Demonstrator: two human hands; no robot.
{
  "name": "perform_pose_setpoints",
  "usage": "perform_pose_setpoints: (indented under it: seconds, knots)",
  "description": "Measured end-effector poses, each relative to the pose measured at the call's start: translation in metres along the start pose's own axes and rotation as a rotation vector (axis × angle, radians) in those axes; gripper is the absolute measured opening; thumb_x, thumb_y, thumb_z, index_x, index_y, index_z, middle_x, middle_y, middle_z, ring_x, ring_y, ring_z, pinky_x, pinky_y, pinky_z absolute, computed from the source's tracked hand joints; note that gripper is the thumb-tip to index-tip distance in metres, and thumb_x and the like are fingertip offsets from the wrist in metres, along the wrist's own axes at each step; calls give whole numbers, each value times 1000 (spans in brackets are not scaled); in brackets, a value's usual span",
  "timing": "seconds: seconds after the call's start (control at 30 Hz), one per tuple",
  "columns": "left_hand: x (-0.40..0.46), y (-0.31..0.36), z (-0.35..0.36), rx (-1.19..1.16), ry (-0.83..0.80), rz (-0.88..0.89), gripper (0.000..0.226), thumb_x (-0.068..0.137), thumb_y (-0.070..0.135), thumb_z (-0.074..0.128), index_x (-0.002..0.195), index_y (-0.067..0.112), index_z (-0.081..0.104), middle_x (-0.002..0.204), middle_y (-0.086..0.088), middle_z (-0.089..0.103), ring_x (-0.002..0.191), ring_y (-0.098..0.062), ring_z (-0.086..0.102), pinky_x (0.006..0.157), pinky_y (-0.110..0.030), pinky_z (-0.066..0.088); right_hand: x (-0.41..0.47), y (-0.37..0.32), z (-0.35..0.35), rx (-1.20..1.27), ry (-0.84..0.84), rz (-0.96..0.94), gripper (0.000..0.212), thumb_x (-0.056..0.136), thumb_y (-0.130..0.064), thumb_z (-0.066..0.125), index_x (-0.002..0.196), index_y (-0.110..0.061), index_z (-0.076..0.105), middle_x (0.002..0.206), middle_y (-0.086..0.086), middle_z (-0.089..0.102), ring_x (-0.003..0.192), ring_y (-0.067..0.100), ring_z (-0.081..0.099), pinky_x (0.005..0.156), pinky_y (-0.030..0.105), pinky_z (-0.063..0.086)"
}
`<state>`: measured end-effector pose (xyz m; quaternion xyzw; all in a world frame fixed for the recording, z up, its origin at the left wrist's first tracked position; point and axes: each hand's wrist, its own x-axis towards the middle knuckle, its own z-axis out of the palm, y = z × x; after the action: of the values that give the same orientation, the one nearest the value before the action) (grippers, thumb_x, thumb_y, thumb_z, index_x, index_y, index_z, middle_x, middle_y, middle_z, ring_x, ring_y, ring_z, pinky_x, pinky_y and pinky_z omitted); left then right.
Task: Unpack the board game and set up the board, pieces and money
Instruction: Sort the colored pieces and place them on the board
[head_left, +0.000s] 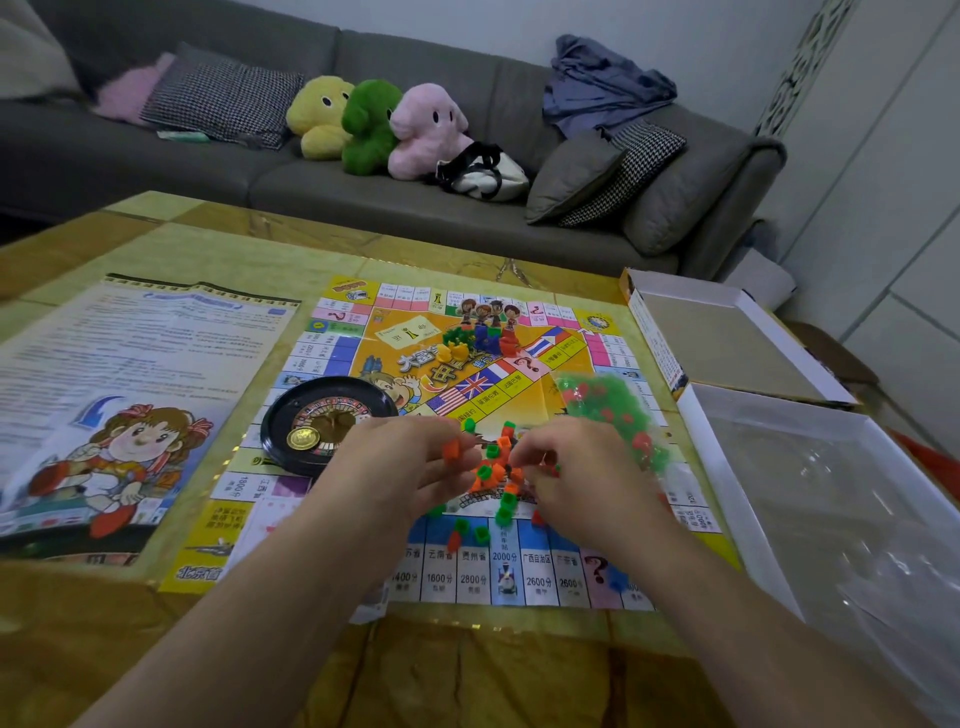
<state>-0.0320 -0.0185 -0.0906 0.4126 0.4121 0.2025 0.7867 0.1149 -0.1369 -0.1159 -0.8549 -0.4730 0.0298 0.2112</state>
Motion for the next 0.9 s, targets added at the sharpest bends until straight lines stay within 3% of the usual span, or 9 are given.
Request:
perform_pose_setpoints:
  seconds: [0.13,0.27,0.37,0.47,0.6,0.73,0.9]
  knots:
    - [6,-1,-2,-7,2,-7,12,97,4,65,106,-5,67,86,-18,79,71,-23,76,61,-31,61,2,0,9,-123,-6,-72,16,95,-19,72,102,-30,80,96,-19,60,99,7,47,85,26,43]
    - [7,-2,-2,33,10,10,10,98,6,65,100,-3,68,87,-16,78,68,-19,74,62,-30,57,0,6,12,-99,-1,-65,16,95,-17,73,102,-30,80,99,-18,63,103,8,49,90,30,48]
    - [8,-2,-2,54,10,2,9,97,6,66,99,-2,69,86,-14,78,65,-17,72,60,-29,55,1,7,6,-16,9,-65,18,93,-14,75,98,-31,79,97,-20,63,99,7,53,85,30,50]
    - [9,-4,-1,60,5,-2,10,97,7,66,101,-1,70,86,-14,78,66,-17,71,60,-29,54,0,6,1,-12,-75,-103,23,92,-11,75,98,-33,78,97,-20,63,95,1,55,84,25,52]
    - [8,-6,-1,61,-8,-10,11,97,8,67,103,-1,70,86,-13,78,66,-17,70,60,-29,55,-3,3,4,-119,-116,-156,21,94,-18,73,104,-36,75,102,-17,64,103,9,54,94,34,51]
    - [9,-6,-2,89,-6,-5,11,96,7,68,103,0,71,89,-14,80,64,-17,71,58,-29,54,-4,2,8,-160,-97,-226,15,94,-28,73,107,-36,75,101,-17,64,101,9,53,96,33,46]
    - [5,-5,-2,128,-39,5,9,96,5,67,102,0,72,95,-18,79,71,-18,70,64,-31,55,-10,2,2,32,-21,-155,6,93,-29,76,99,-31,76,92,-19,66,88,0,57,80,24,51]
